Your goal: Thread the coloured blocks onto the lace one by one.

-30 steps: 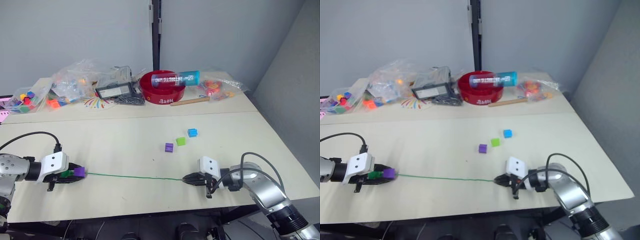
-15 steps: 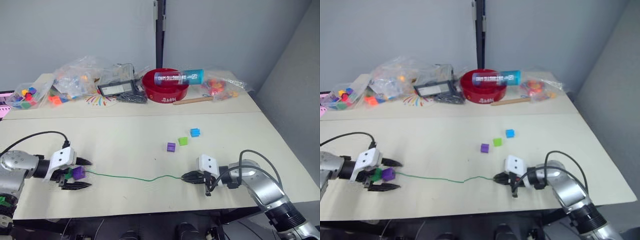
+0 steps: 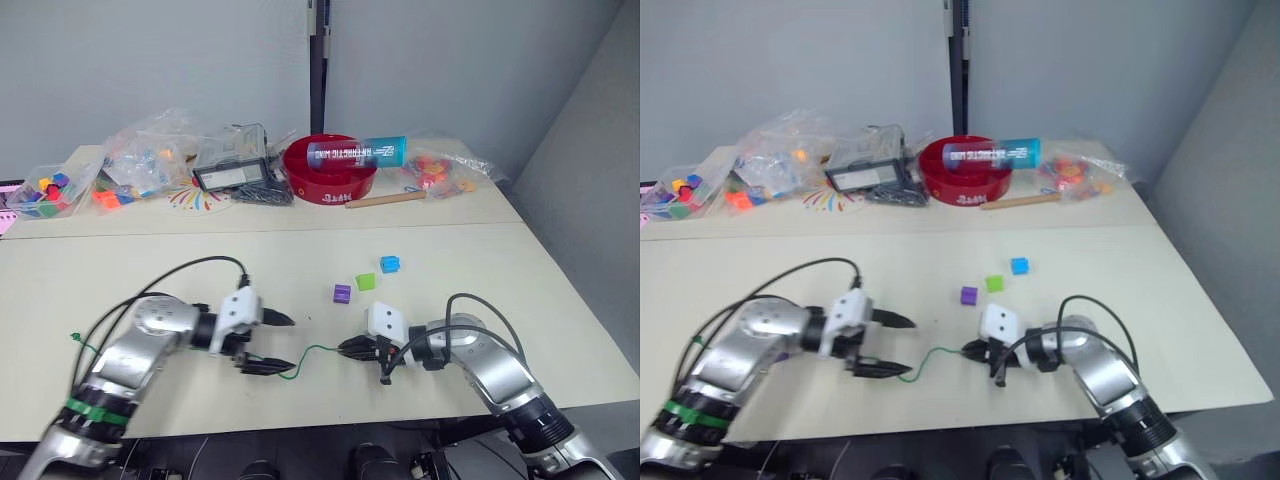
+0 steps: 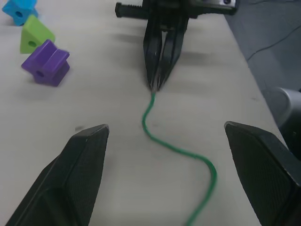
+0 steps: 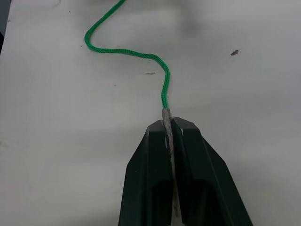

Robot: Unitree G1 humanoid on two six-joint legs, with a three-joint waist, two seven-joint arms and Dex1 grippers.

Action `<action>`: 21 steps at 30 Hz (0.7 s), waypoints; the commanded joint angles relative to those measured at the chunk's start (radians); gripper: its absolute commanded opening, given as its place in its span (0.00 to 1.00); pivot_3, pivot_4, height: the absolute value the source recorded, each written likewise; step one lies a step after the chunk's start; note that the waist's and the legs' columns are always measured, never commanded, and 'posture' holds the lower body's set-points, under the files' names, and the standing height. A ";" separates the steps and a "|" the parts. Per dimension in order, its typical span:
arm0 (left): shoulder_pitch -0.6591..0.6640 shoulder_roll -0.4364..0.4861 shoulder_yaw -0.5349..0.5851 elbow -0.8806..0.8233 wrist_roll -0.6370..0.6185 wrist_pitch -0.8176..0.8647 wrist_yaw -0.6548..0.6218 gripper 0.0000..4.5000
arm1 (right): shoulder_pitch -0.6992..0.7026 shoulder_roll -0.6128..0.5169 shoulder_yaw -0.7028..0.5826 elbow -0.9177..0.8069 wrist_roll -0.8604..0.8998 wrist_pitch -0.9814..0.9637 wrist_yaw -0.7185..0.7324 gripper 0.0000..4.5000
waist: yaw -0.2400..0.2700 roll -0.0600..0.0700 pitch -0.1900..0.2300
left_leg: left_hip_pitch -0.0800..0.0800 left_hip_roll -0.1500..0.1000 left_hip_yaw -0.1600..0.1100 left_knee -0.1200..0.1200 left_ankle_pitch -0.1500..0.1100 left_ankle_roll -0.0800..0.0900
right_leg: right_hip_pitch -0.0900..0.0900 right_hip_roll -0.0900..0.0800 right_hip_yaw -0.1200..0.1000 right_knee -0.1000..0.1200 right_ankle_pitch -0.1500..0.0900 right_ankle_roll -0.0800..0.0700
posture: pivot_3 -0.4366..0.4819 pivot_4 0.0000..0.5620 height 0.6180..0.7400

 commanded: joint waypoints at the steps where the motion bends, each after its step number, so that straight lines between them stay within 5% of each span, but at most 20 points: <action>1: -0.021 -0.025 -0.047 0.025 0.062 -0.043 0.021 0.92 | -0.003 0.014 0.026 -0.021 -0.022 0.019 -0.018 0.00 | -0.003 0.000 0.000 | 0.000 0.000 0.000 0.000 0.000 0.000 | 0.000 0.000 0.000 0.000 0.000 0.000 | 0.48 0.27 1.00; 8: -0.074 -0.118 -0.115 0.185 0.159 -0.126 0.052 0.92 | 0.002 0.024 0.028 -0.036 -0.029 0.040 -0.030 0.00 | 0.004 0.000 0.000 | 0.001 -0.001 -0.001 0.001 0.000 0.000 | 0.002 0.000 0.000 0.000 0.000 0.000 | 0.48 0.27 1.00; 21: -0.068 -0.159 -0.116 0.209 0.163 -0.155 0.049 0.01 | -0.002 0.021 0.021 -0.037 -0.030 0.048 -0.029 0.00 | 0.006 0.000 0.000 | 0.001 -0.001 -0.001 0.001 0.000 0.000 | 0.002 -0.001 0.000 0.000 0.000 0.000 | 0.48 0.27 1.00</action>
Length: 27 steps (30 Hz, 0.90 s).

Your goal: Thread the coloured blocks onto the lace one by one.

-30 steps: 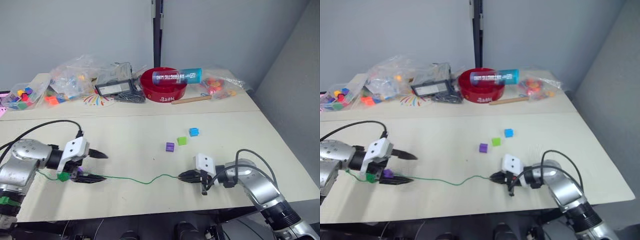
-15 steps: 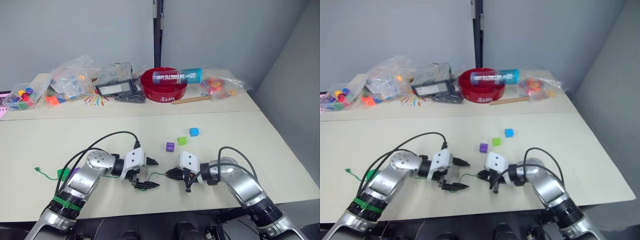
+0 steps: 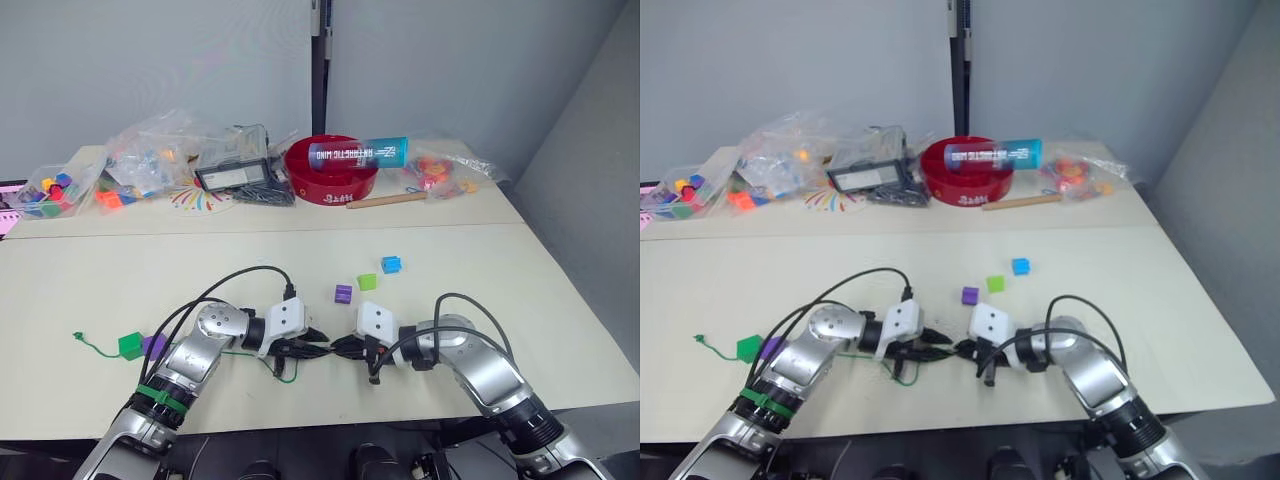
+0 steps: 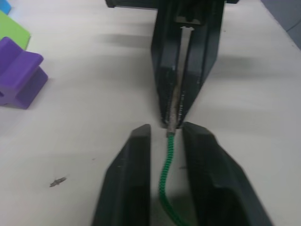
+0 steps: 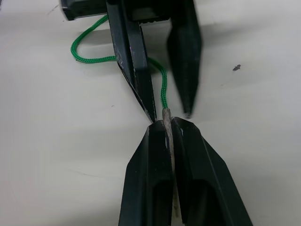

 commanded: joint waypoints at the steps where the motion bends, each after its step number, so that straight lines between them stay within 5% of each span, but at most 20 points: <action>1: 0.011 -0.004 -0.007 -0.015 0.006 -0.004 -0.001 0.01 | -0.002 0.001 0.012 -0.009 -0.002 0.008 0.003 0.00 | 0.000 0.000 0.000 | 0.000 0.000 0.000 0.000 0.000 0.000 | 0.000 0.000 0.000 0.000 0.000 0.000 | 0.48 0.27 1.00; 12: 0.004 -0.012 -0.005 -0.016 0.004 0.004 0.001 0.01 | 0.001 -0.005 0.012 -0.011 -0.002 0.009 0.010 0.00 | 0.001 0.000 0.000 | 0.000 0.000 0.000 0.000 0.000 0.000 | 0.000 0.000 0.000 0.000 0.000 0.000 | 0.48 0.27 1.00; 23: -0.003 0.005 0.016 -0.005 -0.010 0.003 -0.017 0.00 | 0.072 -0.082 -0.076 -0.082 0.060 0.019 0.029 0.81 | 0.010 0.000 0.000 | -0.001 0.000 0.000 0.000 0.000 0.000 | 0.000 0.000 0.000 -0.001 0.000 0.000 | 0.48 0.27 1.00; 27: -0.003 0.010 0.040 -0.009 -0.042 0.008 -0.028 0.00 | 0.102 -0.105 -0.084 -0.074 0.057 -0.004 0.026 0.81 | 0.014 0.000 0.000 | -0.001 0.000 0.000 0.000 0.000 0.000 | 0.000 0.000 0.000 -0.001 0.000 0.000 | 0.48 0.27 1.00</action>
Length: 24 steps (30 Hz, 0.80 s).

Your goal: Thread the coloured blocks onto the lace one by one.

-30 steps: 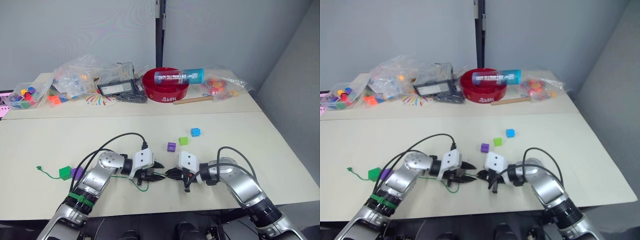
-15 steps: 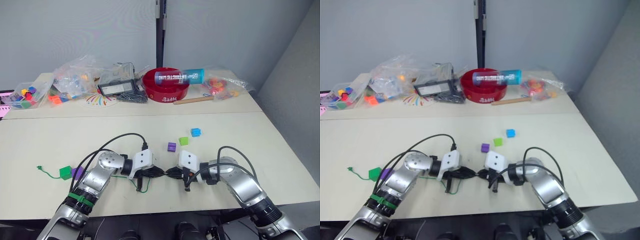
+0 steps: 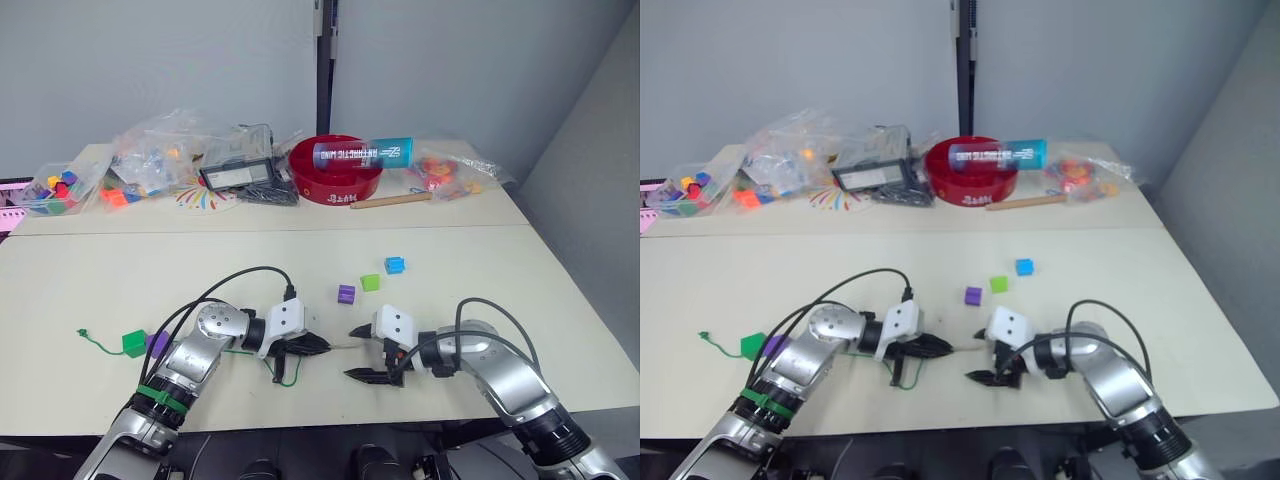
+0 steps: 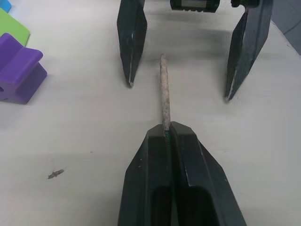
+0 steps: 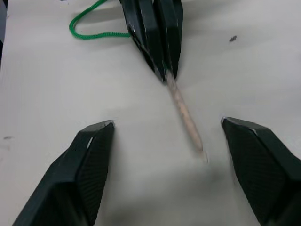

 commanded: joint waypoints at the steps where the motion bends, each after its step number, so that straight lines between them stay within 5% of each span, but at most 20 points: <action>1: 0.001 0.016 0.046 -0.021 -0.048 0.013 -0.024 0.00 | 0.018 -0.012 -0.020 -0.011 0.005 -0.019 -0.004 0.81 | 0.001 0.000 0.000 | 0.000 0.000 0.000 0.000 0.000 0.000 | 0.000 0.000 0.000 0.000 0.000 0.000 | 0.48 0.27 1.00; 14: 0.005 0.111 0.103 -0.024 -0.073 0.005 -0.112 0.00 | 0.019 0.006 -0.085 0.005 0.050 -0.018 -0.055 0.81 | 0.004 0.000 0.000 | -0.001 0.000 0.000 0.000 0.000 0.000 | 0.000 0.000 0.000 0.000 0.000 0.000 | 0.48 0.27 1.00; 24: 0.045 0.129 0.129 -0.064 -0.083 0.017 -0.110 0.00 | 0.174 0.126 -0.262 -0.083 0.043 0.074 -0.374 0.81 | 0.006 0.000 0.000 | -0.004 0.000 0.000 0.000 0.000 0.000 | -0.003 0.000 0.000 0.000 0.000 0.000 | 0.48 0.27 1.00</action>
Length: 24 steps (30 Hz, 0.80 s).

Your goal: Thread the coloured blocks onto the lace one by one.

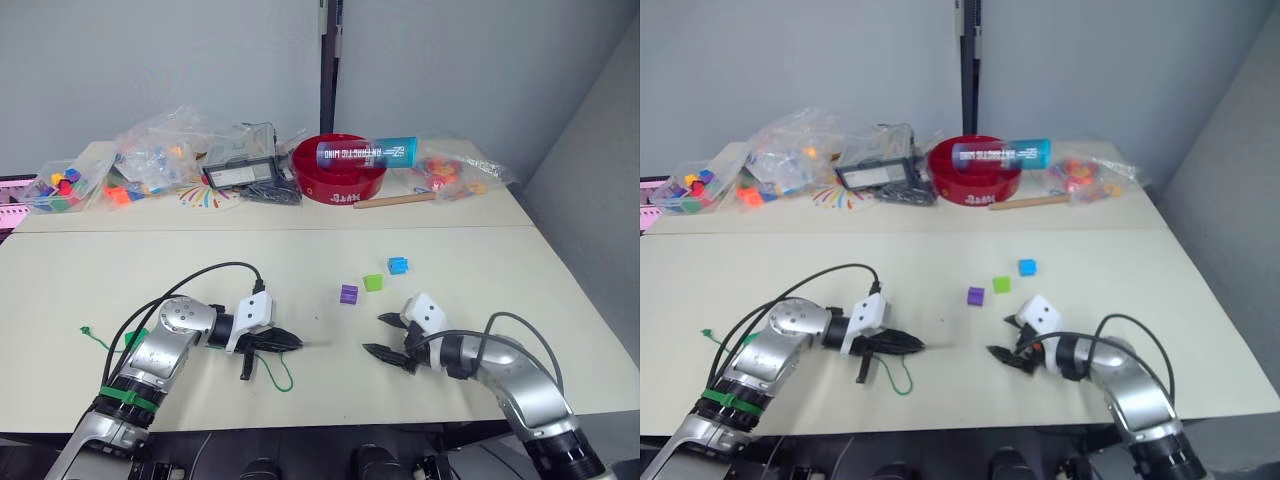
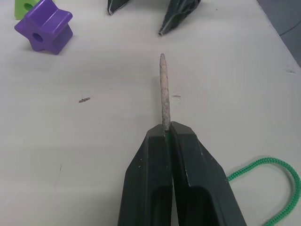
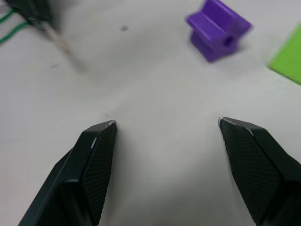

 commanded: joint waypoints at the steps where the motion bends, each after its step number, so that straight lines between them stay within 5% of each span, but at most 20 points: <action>1: 0.012 0.010 0.026 -0.049 -0.029 0.001 -0.002 0.00 | 0.032 0.059 -0.059 -0.061 -0.031 0.026 -0.164 0.81 | 0.000 0.000 0.000 | 0.000 0.000 0.000 0.000 0.000 0.000 | 0.000 0.000 0.000 0.000 0.000 0.000 | 0.48 0.27 1.00; 12: 0.031 0.012 0.024 -0.067 -0.029 -0.004 0.010 0.00 | -0.076 0.299 -0.138 0.100 -0.210 -0.062 -0.645 0.81 | -0.002 0.000 0.000 | 0.000 0.000 0.000 0.000 0.001 -0.001 | 0.000 0.000 0.000 0.000 0.000 0.000 | 0.48 0.27 1.00; 24: 0.028 0.001 0.017 -0.064 -0.022 -0.009 0.024 0.00 | -0.226 0.325 -0.125 0.306 -0.198 -0.142 -0.630 0.81 | -0.008 0.000 0.000 | -0.001 0.000 0.000 0.000 0.000 -0.001 | -0.001 0.000 0.000 0.000 0.001 0.000 | 0.48 0.27 1.00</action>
